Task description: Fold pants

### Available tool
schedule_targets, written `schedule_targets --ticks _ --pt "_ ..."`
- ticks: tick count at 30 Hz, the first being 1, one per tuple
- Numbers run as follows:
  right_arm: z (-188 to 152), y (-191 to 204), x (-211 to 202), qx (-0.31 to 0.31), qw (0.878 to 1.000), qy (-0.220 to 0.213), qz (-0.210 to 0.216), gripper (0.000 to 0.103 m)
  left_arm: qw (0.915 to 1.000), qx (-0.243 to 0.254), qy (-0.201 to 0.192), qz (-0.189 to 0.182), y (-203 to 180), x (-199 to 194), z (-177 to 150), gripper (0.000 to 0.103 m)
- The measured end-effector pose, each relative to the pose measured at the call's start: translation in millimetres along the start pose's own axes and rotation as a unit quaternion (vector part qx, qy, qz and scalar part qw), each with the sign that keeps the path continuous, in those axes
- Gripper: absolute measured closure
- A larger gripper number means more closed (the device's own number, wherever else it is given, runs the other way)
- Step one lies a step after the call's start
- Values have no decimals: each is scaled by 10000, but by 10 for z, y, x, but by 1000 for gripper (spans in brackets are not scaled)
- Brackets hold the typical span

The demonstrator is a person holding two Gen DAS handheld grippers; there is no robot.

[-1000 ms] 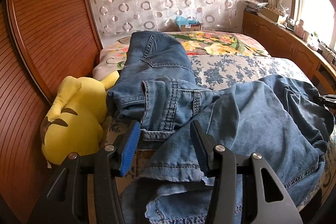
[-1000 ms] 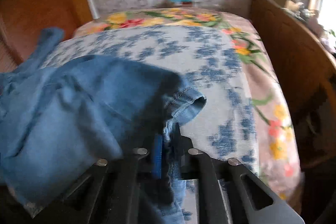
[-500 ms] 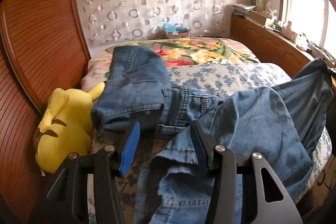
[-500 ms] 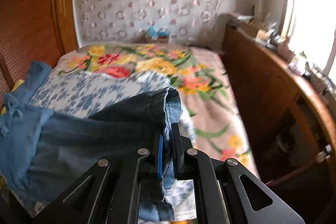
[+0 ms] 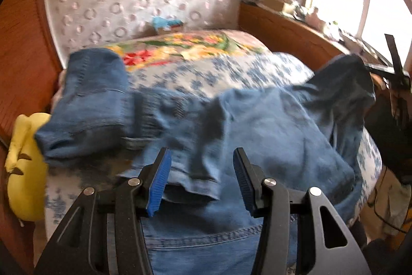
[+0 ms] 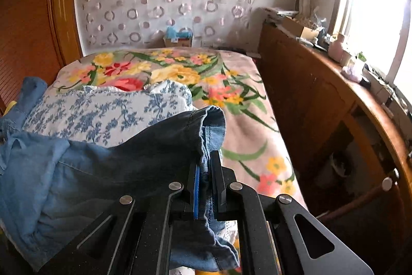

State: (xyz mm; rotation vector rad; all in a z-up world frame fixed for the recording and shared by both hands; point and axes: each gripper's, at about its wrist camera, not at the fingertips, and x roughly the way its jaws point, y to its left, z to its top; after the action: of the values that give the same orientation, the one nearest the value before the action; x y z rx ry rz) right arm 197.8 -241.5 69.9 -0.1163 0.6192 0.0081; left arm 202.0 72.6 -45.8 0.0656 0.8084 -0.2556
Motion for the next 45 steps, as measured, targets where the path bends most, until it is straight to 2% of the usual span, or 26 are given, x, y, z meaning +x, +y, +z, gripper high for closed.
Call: schedule_targets --ticks 3,6,9,14,18,28,33,37,43,45 --pt "110 -128 46 65 10000 44 34 96 9995 220 212 102 -114 129 -41 52" --pt "132 -195 26 118 9999 62 54 96 9969 454 384 507 -145 231 -63 52" --pt "128 -241 -38 137 9999 55 72 96 9939 557 354 886 -65 233 -65 52" --pt "85 -235 -47 146 9999 34 80 96 9922 407 259 1153 170 153 6 52" --pt "85 -222 -26 161 9998 31 93 96 9893 143 140 1445 505 157 121 52" --pt "52 -189 -24 191 9998 53 61 96 9854 -245 -240 1670 883 54 344 52" --pt "65 -154 -45 219 9997 43 110 96 9880 -498 -237 1446 963 16 319 52" --pt "75 -117 -140 233 9995 -46 229 96 9921 -656 -289 1032 927 -59 275 52" --pt "119 47 -506 73 9984 -357 430 96 9943 -661 -439 709 768 -233 215 51" --pt "122 133 -665 -14 9974 -494 515 96 9946 -678 -504 606 718 -304 190 40"
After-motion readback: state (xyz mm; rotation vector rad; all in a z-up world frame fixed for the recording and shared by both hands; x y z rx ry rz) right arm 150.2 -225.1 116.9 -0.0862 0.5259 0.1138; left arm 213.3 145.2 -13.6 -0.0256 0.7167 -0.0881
